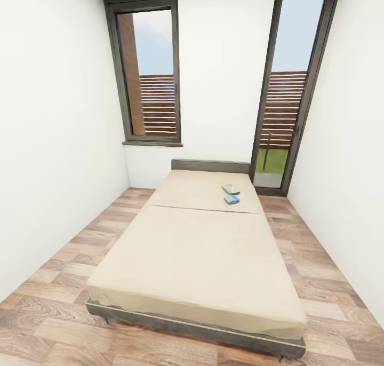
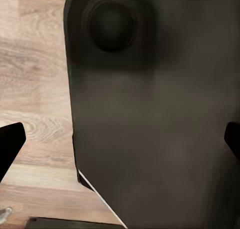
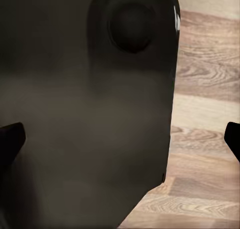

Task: Put all the toys in the child's room - the three board games (two on the bed and one on the table), the two jigsaw puzzles on the table, and the tennis ball on the table - inside the toy box on the table in the child's room.

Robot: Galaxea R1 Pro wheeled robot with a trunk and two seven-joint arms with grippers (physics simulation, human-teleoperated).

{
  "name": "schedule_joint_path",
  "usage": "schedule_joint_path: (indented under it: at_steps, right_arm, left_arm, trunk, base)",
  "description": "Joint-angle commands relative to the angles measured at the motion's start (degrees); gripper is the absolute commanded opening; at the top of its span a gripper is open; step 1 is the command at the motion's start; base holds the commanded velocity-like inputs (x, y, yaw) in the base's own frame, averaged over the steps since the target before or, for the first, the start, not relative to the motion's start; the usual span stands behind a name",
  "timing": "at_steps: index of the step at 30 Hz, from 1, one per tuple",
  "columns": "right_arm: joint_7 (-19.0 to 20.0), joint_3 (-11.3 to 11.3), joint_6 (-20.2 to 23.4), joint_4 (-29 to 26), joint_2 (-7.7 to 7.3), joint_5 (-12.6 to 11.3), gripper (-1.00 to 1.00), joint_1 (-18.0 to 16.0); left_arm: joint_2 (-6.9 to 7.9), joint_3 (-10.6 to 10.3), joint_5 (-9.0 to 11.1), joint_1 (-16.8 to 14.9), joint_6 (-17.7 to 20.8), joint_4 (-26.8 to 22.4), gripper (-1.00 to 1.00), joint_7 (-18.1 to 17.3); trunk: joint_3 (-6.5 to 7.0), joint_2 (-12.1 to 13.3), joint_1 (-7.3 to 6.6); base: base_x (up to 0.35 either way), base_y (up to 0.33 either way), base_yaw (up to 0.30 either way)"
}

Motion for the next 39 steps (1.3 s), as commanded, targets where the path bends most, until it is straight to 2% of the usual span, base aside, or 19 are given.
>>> schedule_joint_path:
  at_steps: [1, 3, 6, 14, 22, 27, 39]
  right_arm:
    - [-0.33, -0.24, 0.33, -0.33, 0.33, -0.33, 1.00, -0.20]
    - [-0.44, -0.28, -0.29, -0.98, 0.98, -0.38, 1.00, -0.23]
    - [-0.44, -0.28, -0.48, -1.95, 1.94, -0.38, 1.00, -0.23]
    - [0.03, -0.49, -3.06, -0.68, 4.45, -0.27, 1.00, -0.32]
    - [0.12, -0.63, -4.64, -0.69, 4.95, -0.45, 1.00, -0.35]
    - [0.22, -1.35, -4.74, -1.51, 5.06, -0.82, 1.00, -0.36]
    - [0.48, -5.19, -4.15, -5.38, 4.86, -2.31, 1.00, -0.36]
  left_arm:
    - [-0.33, 0.33, -0.22, -0.27, 0.33, -0.33, 1.00, -0.33]
    - [-0.88, 0.97, -0.17, -0.27, 0.58, -0.98, 1.00, -0.98]
    - [-0.88, 1.04, -0.17, -0.27, 0.58, -1.95, 1.00, -1.11]
    - [-0.67, -0.43, -0.17, -0.27, -2.00, -0.57, 1.00, 1.21]
    - [-0.49, -0.49, -0.10, -0.32, -2.64, -0.85, 1.00, 1.42]
    - [-0.45, -0.45, -0.09, -0.35, -2.59, -1.73, 1.00, 1.37]
    - [-0.14, -0.44, -0.03, -0.36, -1.92, -5.60, 1.00, 1.04]
  trunk:
    - [-0.03, -0.01, 0.00]
    - [-0.03, -0.01, 0.00]
    - [-0.03, -0.01, 0.00]
    - [-0.03, -0.01, 0.00]
    - [-0.03, -0.01, 0.00]
    - [0.87, 1.99, -1.10]
    - [3.03, 6.81, -3.73]
  base:
    - [0.000, 0.000, 0.000]
    - [0.000, 0.000, 0.000]
    - [0.000, 0.000, 0.000]
    - [0.000, 0.000, 0.000]
    - [0.000, 0.000, 0.000]
    - [0.000, 0.000, 0.000]
    - [0.000, 0.000, 0.000]
